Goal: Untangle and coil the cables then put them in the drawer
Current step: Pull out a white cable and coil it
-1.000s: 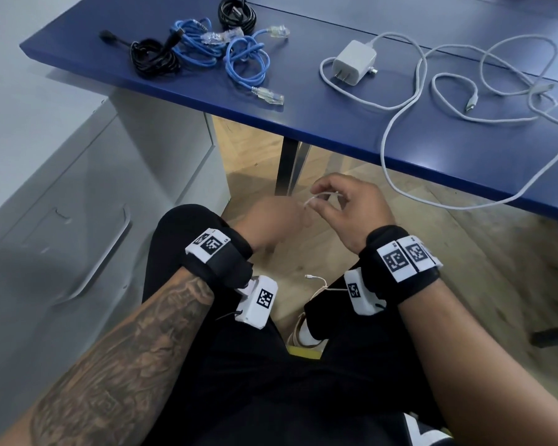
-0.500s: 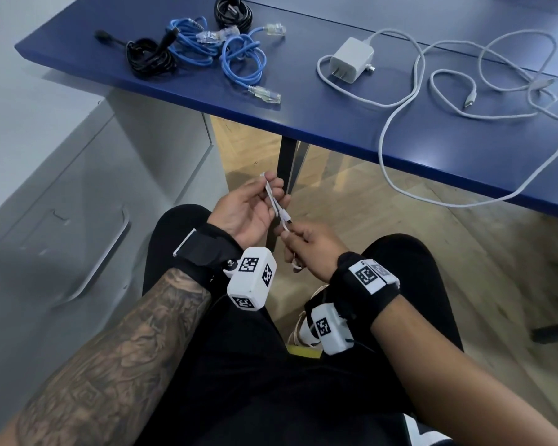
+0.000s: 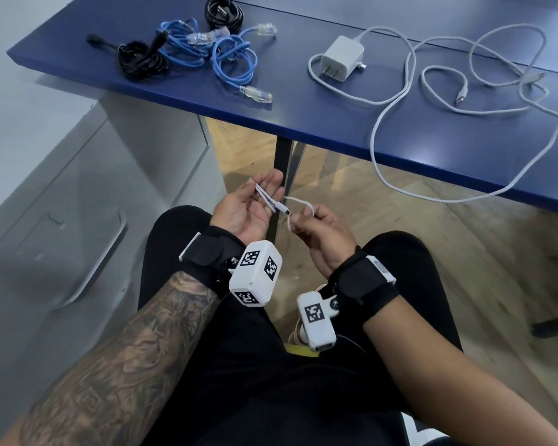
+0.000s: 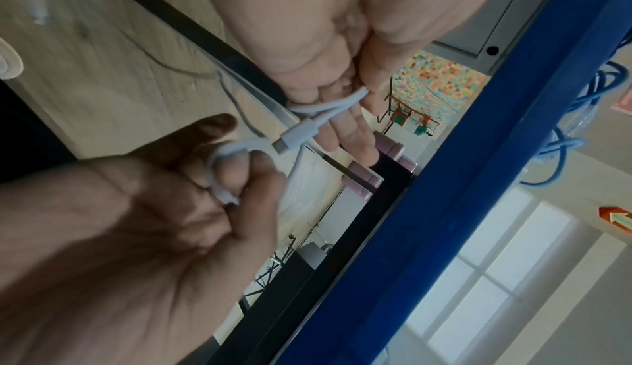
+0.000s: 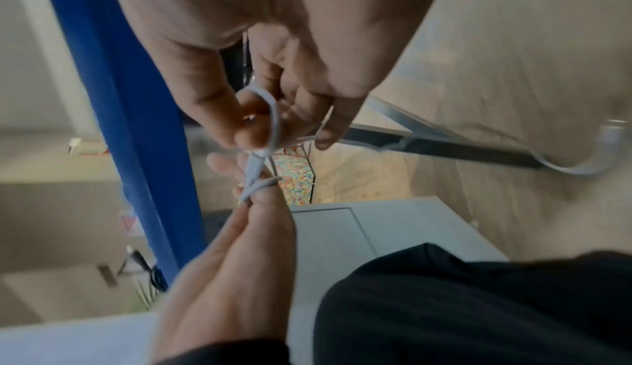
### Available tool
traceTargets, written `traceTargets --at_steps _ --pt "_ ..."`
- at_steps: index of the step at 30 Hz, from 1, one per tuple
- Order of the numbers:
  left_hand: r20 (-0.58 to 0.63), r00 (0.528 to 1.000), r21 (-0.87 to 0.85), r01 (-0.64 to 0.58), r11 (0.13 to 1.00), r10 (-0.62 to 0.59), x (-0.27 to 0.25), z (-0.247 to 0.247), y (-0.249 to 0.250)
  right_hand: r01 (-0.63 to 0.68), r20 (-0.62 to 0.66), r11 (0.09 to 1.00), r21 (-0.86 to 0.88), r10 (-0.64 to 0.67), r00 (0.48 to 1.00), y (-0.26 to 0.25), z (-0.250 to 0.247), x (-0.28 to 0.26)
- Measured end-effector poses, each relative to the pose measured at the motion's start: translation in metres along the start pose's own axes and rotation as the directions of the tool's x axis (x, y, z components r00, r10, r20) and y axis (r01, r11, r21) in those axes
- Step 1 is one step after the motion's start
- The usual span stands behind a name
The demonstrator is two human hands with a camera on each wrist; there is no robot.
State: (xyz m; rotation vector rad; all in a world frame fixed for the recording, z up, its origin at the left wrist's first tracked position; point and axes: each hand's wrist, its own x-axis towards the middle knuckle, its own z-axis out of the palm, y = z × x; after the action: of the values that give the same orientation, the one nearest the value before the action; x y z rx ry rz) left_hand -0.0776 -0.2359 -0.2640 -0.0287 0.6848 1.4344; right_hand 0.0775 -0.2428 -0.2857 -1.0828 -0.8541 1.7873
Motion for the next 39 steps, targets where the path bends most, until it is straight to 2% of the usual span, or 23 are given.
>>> traceTargets --at_steps 2,4,6,8,9,10,13,14,15,16,18,19,21,23,25,26,28,29,30,32,36,37,39 --pt "0.000 1.000 -0.025 -0.001 1.000 0.001 0.001 0.002 -0.001 -0.034 -0.011 0.989 0.145 0.036 0.999 -0.003 0.004 0.000" --pt "-0.014 1.000 -0.053 -0.010 0.999 0.010 0.002 0.003 0.001 -0.051 -0.021 0.995 0.083 0.053 0.998 -0.007 0.006 -0.003" --pt "-0.031 0.999 -0.073 -0.017 0.997 0.015 0.003 0.004 0.005 -0.004 -0.042 0.993 -0.120 -0.001 0.999 -0.010 0.005 -0.006" --pt "-0.040 0.999 -0.091 -0.030 0.995 0.026 0.001 0.006 0.010 0.071 -0.035 0.925 -0.373 -0.090 0.995 -0.011 0.003 -0.009" --pt "-0.046 0.998 -0.096 -0.034 0.995 0.030 0.000 0.006 0.011 0.089 -0.034 0.898 -0.430 -0.115 0.993 -0.012 0.003 -0.009" --pt "-0.048 0.998 -0.095 -0.035 0.995 0.031 -0.001 0.006 0.012 0.084 -0.046 0.907 -0.413 -0.113 0.993 -0.014 0.002 -0.009" --pt "-0.045 0.998 -0.097 -0.044 0.994 0.040 0.001 0.007 0.014 0.003 -0.041 0.983 -0.182 -0.010 0.999 -0.017 0.004 -0.009" --pt "-0.052 0.997 -0.104 -0.053 0.993 0.048 0.003 0.005 0.016 -0.018 -0.022 0.976 -0.216 0.014 1.000 -0.015 0.005 -0.010" --pt "-0.061 0.996 -0.107 -0.065 0.992 0.059 0.006 0.003 0.018 -0.013 0.004 0.938 -0.347 0.015 1.000 -0.011 0.003 -0.010" --pt "-0.073 0.995 -0.099 -0.080 0.992 0.073 0.008 0.001 0.021 0.025 0.056 0.856 -0.517 0.005 0.998 -0.008 0.002 -0.011" --pt "-0.089 0.991 -0.044 -0.109 0.993 0.105 0.009 -0.002 0.021 0.130 0.199 0.629 -0.767 0.040 0.979 -0.005 0.002 -0.013" --pt "-0.089 0.989 -0.007 -0.123 0.992 0.122 0.008 -0.003 0.020 0.158 0.245 0.550 -0.820 0.088 0.966 -0.005 0.003 -0.014" --pt "-0.076 0.985 0.054 -0.151 0.987 0.155 0.006 -0.004 0.015 0.191 0.290 0.493 -0.849 0.132 0.948 -0.010 0.008 -0.014" --pt "-0.044 0.981 0.182 -0.180 0.967 0.191 0.003 -0.001 0.013 0.262 0.300 0.444 -0.857 0.016 0.954 -0.018 0.011 -0.015" --pt "0.017 0.971 0.431 -0.223 0.874 0.239 0.001 0.001 0.010 0.306 0.282 0.461 -0.833 -0.121 0.952 -0.027 0.013 -0.017" --pt "0.064 0.963 0.578 -0.250 0.777 0.262 0.000 0.000 0.008 0.317 0.268 0.515 -0.797 -0.169 0.949 -0.032 0.014 -0.019" --pt "0.168 0.951 0.837 -0.277 0.472 0.259 -0.004 -0.003 0.004 0.363 0.269 0.596 -0.716 -0.244 0.932 -0.038 0.016 -0.022" --pt "0.216 0.950 0.902 -0.283 0.326 0.227 -0.006 -0.004 0.002 0.400 0.291 0.606 -0.688 -0.275 0.916 -0.041 0.017 -0.023" --pt "0.251 0.952 0.925 -0.290 0.244 0.177 -0.008 -0.004 0.000 0.433 0.312 0.592 -0.679 -0.302 0.901 -0.043 0.017 -0.023" --pt "0.274 0.959 0.922 -0.284 0.264 0.075 -0.012 0.001 -0.004 0.460 0.320 0.540 -0.705 -0.337 0.886 -0.049 0.014 -0.021" --pt "0.256 0.966 0.922 -0.229 0.313 -0.047 -0.018 0.011 -0.006 0.427 0.250 0.414 -0.803 -0.416 0.874 -0.058 0.003 -0.007" --pt "0.232 0.970 0.917 -0.191 0.351 -0.077 -0.018 0.012 -0.004 0.433 0.241 0.417 -0.799 -0.437 0.867 -0.058 0.001 -0.003" --pt "0.173 0.973 0.873 -0.078 0.481 -0.156 -0.017 0.012 0.002 0.441 0.209 0.465 -0.768 -0.469 0.858 -0.055 -0.003 0.005"
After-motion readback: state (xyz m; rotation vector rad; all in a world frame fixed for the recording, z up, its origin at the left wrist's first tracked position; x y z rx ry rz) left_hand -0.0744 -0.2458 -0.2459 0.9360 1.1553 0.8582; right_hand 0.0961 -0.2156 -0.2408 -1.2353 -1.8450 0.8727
